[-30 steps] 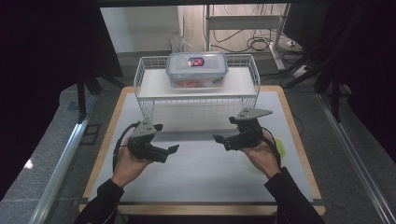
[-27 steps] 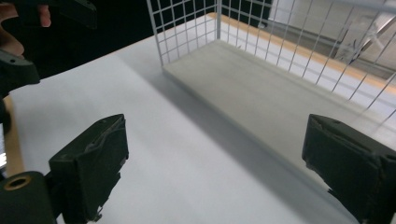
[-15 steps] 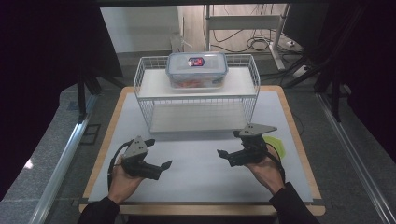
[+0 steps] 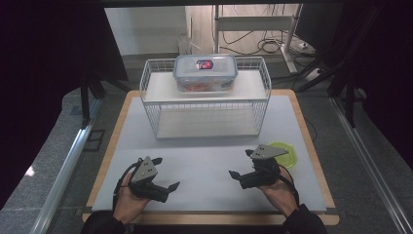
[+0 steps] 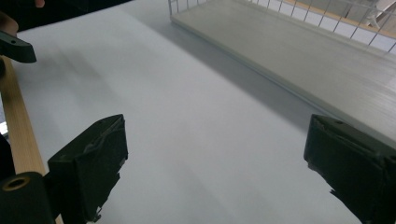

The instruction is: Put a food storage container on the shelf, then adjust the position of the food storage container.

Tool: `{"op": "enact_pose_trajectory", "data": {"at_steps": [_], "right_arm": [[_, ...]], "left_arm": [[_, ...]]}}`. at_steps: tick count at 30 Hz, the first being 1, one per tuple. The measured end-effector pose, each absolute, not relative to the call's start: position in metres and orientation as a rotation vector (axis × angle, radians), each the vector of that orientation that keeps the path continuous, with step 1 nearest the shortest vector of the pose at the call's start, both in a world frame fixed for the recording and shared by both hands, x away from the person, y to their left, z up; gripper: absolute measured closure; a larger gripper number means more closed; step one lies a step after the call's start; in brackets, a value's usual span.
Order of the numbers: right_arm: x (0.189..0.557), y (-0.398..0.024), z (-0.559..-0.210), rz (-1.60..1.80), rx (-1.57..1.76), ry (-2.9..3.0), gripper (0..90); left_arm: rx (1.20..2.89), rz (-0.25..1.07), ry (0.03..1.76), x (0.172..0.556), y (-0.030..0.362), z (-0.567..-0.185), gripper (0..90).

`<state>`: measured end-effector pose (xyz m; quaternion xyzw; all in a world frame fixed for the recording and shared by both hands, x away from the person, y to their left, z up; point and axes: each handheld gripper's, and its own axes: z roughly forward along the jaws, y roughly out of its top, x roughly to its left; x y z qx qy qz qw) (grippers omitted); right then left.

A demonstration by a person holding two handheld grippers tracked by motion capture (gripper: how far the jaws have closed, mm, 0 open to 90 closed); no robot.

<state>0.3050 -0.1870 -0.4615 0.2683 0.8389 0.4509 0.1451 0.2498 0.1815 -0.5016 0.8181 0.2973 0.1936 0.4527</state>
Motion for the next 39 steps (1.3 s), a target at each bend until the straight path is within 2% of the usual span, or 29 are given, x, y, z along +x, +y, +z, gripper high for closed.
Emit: {"op": "enact_pose_trajectory", "data": {"at_steps": [8, 15, 22, 25, 30, 36, 39], "right_arm": [[0.3, -0.19, -0.481, 1.203, 0.762, 2.455, 5.9], [0.302, -0.19, -0.481, 1.186, 0.801, 2.447, 5.5], [0.305, -0.194, -0.479, 1.167, 0.885, 2.423, 1.4], [0.307, -0.199, -0.476, 1.16, 0.928, 2.401, 2.8], [0.311, -0.216, -0.467, 1.164, 1.001, 2.348, 26.4], [0.315, -0.245, -0.455, 1.128, 1.056, 2.288, 66.0], [0.316, -0.258, -0.451, 1.116, 1.086, 2.249, 78.2]], "left_arm": [[2.059, 0.496, 0.736, 0.249, 0.178, -0.509, 0.0], [2.056, 0.475, 0.754, 0.251, 0.18, -0.511, 0.0], [2.078, 0.486, 0.75, 0.251, 0.178, -0.51, 0.0], [2.078, 0.486, 0.756, 0.251, 0.178, -0.511, 0.0], [2.073, 0.485, 0.761, 0.251, 0.179, -0.511, 0.2], [2.079, 0.479, 0.766, 0.252, 0.179, -0.511, 0.4], [2.079, 0.48, 0.767, 0.252, 0.179, -0.511, 0.5]]}}
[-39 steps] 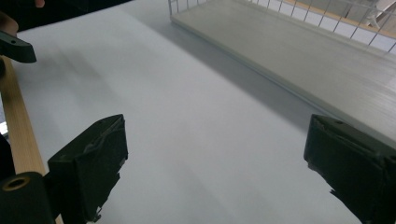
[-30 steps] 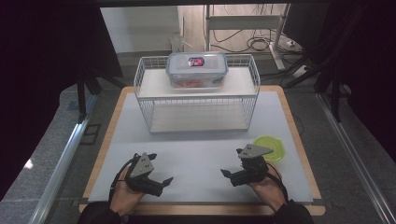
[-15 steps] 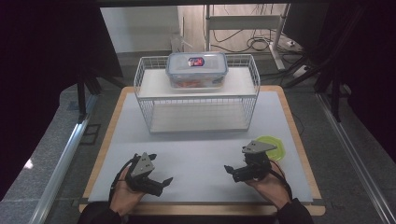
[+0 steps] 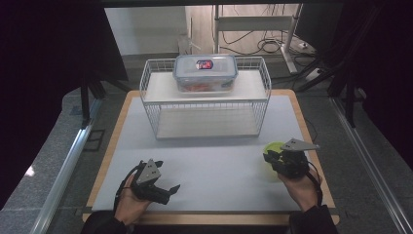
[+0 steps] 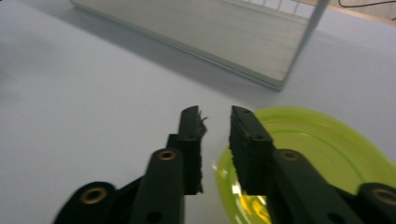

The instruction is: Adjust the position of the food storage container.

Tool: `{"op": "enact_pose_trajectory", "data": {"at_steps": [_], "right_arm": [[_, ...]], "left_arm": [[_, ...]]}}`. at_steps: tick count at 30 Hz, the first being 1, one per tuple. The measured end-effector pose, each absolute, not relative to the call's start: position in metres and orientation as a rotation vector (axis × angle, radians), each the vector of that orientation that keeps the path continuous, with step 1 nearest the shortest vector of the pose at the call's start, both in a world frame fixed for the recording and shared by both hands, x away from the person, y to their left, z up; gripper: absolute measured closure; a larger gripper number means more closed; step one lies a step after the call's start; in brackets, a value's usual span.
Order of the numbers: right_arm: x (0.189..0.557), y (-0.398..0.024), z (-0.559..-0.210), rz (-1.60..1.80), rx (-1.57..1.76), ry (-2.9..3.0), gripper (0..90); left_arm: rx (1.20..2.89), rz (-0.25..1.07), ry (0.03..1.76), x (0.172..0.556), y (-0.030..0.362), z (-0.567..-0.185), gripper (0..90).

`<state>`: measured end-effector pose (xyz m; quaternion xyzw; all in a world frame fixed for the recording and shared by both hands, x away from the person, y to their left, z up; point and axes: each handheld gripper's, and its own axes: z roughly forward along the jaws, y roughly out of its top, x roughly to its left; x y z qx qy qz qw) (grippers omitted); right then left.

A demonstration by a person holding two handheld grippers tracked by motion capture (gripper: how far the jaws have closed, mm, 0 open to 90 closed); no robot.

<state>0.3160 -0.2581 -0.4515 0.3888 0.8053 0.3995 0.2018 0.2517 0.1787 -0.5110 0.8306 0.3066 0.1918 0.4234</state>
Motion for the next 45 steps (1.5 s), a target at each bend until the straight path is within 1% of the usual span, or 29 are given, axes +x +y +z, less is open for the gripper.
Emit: {"op": "enact_pose_trajectory", "data": {"at_steps": [2, 5, 12, 18, 28, 36, 45], "right_arm": [[0.317, -0.267, -0.45, 1.099, 1.11, 2.217, 85.2], [0.319, -0.279, -0.449, 1.089, 1.15, 2.195, 90.0], [0.321, -0.312, -0.449, 1.032, 1.266, 2.08, 90.0], [0.323, -0.331, -0.453, 1.0, 1.333, 2.018, 90.0], [0.336, -0.34, -0.469, 0.914, 1.395, 2.024, 90.0], [0.339, -0.337, -0.475, 0.874, 1.403, 2.055, 90.0], [0.34, -0.33, -0.478, 0.902, 1.418, 2.082, 90.0]], "left_arm": [[2.079, 0.478, 0.77, 0.252, 0.179, -0.511, 0.5], [2.078, 0.473, 0.774, 0.252, 0.179, -0.511, 0.7], [2.083, 0.47, 0.776, 0.252, 0.179, -0.512, 0.9], [2.089, 0.468, 0.776, 0.253, 0.178, -0.512, 1.0], [2.103, 0.46, 0.778, 0.254, 0.177, -0.513, 1.0], [2.109, 0.457, 0.776, 0.254, 0.176, -0.514, 1.1], [2.112, 0.457, 0.774, 0.254, 0.176, -0.514, 1.3]]}}
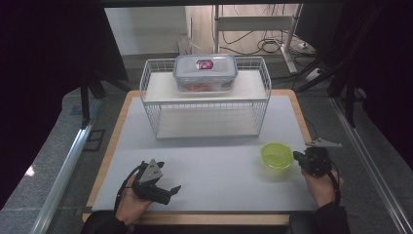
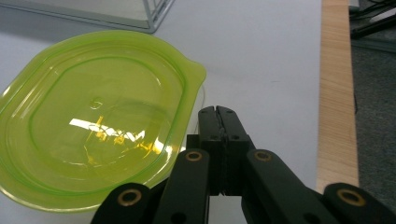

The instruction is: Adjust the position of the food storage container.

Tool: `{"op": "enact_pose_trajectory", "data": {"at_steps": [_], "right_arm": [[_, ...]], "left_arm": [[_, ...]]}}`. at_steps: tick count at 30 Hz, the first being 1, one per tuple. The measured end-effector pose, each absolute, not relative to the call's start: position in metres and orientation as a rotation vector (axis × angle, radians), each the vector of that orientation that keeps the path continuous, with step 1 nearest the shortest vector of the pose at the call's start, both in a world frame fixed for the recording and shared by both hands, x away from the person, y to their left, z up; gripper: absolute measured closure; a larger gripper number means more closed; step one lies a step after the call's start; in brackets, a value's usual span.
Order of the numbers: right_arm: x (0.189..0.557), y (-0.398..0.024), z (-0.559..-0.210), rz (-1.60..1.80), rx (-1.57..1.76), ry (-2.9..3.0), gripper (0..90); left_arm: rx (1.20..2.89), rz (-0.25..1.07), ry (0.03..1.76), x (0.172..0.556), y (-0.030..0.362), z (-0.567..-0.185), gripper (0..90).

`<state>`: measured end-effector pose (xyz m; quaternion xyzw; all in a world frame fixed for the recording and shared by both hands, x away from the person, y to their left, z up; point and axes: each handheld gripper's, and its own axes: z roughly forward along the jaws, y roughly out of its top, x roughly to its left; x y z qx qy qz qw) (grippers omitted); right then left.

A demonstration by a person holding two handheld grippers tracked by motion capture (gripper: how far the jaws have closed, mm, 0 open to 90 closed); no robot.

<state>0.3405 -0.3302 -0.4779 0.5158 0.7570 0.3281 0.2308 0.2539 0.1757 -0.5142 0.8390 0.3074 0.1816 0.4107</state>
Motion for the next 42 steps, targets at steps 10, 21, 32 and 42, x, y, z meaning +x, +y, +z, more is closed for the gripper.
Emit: {"op": "enact_pose_trajectory", "data": {"at_steps": [10, 21, 32, 42], "right_arm": [[0.343, -0.313, -0.48, 0.961, 1.416, 2.13, 90.0], [0.342, -0.284, -0.481, 0.998, 1.357, 2.222, 90.0], [0.341, -0.298, -0.489, 0.964, 1.419, 2.248, 90.0], [0.34, -0.29, -0.49, 0.97, 1.392, 2.294, 90.0]], "left_arm": [[2.121, 0.452, 0.77, 0.255, 0.175, -0.515, 1.4], [2.124, 0.452, 0.767, 0.255, 0.174, -0.515, 1.4], [2.126, 0.45, 0.765, 0.254, 0.174, -0.515, 1.4], [2.131, 0.444, 0.764, 0.255, 0.174, -0.516, 1.5]]}}
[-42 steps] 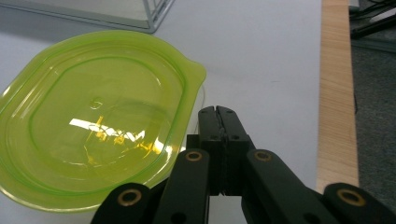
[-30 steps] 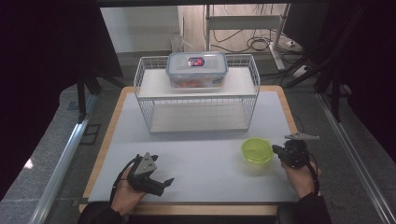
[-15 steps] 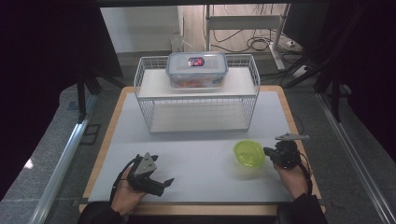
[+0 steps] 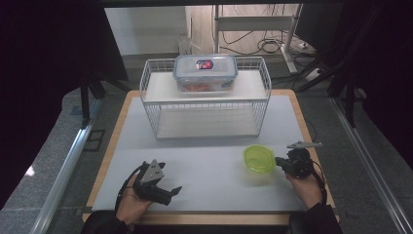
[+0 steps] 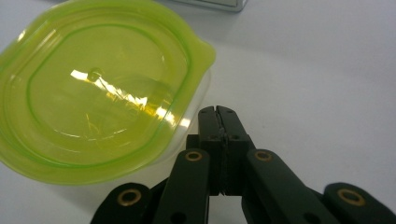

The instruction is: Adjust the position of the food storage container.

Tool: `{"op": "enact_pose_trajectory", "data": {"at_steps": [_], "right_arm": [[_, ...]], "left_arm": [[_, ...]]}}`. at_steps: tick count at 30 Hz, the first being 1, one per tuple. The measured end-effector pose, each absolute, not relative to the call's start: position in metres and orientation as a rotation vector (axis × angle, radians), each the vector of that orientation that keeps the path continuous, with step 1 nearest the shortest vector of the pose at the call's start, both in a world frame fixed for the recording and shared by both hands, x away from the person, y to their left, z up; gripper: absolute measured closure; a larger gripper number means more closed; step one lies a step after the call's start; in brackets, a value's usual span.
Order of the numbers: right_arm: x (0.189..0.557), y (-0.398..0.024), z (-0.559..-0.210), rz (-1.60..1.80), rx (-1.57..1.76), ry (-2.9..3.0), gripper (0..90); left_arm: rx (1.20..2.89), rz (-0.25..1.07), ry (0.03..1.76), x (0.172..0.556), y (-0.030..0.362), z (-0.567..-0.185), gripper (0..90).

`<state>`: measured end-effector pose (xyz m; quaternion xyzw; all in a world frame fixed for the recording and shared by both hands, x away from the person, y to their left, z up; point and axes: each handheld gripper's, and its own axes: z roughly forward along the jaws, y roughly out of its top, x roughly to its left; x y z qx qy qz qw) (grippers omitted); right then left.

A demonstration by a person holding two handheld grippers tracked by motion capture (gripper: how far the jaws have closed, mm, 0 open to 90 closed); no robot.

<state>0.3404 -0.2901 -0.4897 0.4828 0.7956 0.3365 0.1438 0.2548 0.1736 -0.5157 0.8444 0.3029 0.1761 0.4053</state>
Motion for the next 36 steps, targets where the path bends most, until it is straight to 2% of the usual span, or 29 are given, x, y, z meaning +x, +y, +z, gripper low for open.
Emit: {"op": "enact_pose_trajectory", "data": {"at_steps": [21, 36], "right_arm": [[0.356, -0.26, -0.508, 0.979, 1.382, 2.447, 90.0], [0.37, -0.2, -0.518, 1.035, 1.26, 2.589, 90.0]], "left_arm": [[2.134, 0.441, 0.768, 0.256, 0.173, -0.516, 1.6], [2.14, 0.441, 0.766, 0.255, 0.174, -0.516, 1.6]]}}
